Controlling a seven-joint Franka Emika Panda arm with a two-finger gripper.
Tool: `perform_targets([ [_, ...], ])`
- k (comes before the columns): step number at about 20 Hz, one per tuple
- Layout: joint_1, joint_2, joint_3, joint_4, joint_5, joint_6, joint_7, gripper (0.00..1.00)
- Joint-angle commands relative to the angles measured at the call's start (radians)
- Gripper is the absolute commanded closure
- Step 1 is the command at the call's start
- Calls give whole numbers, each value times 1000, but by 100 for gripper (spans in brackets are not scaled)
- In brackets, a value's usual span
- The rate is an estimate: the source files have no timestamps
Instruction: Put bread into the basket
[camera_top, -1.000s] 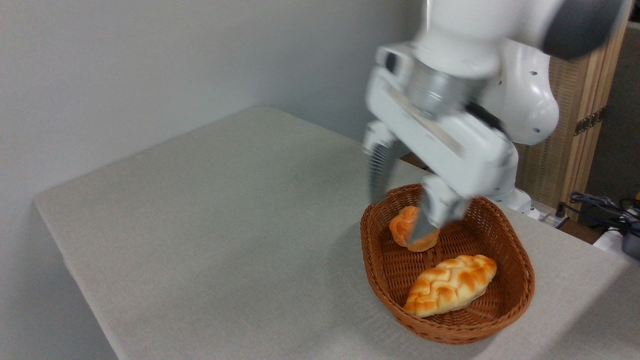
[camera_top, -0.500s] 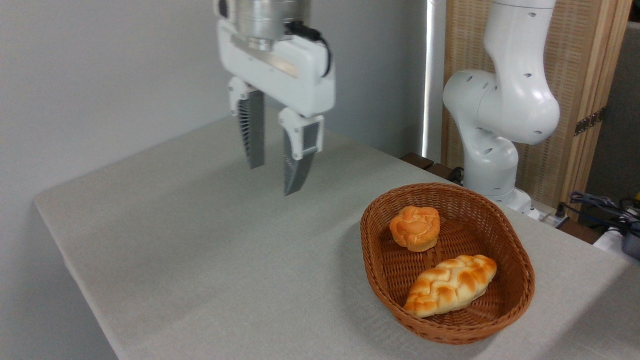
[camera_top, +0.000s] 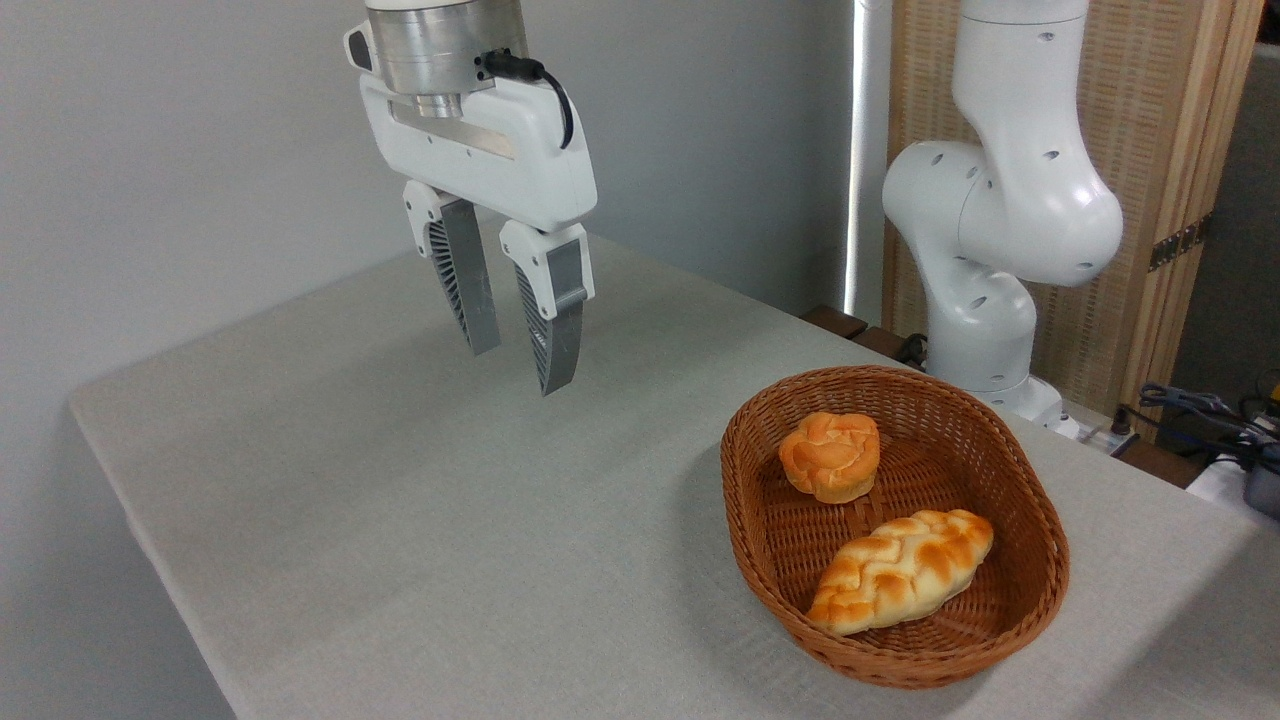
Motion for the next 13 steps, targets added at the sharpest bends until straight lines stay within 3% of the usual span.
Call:
perform_targets([
  [1, 13, 10, 15, 28, 3, -30, 5, 0],
  [4, 11, 7, 38, 28, -21, -30, 7, 0],
  [13, 11, 4, 50, 28, -21, -30, 8, 0],
])
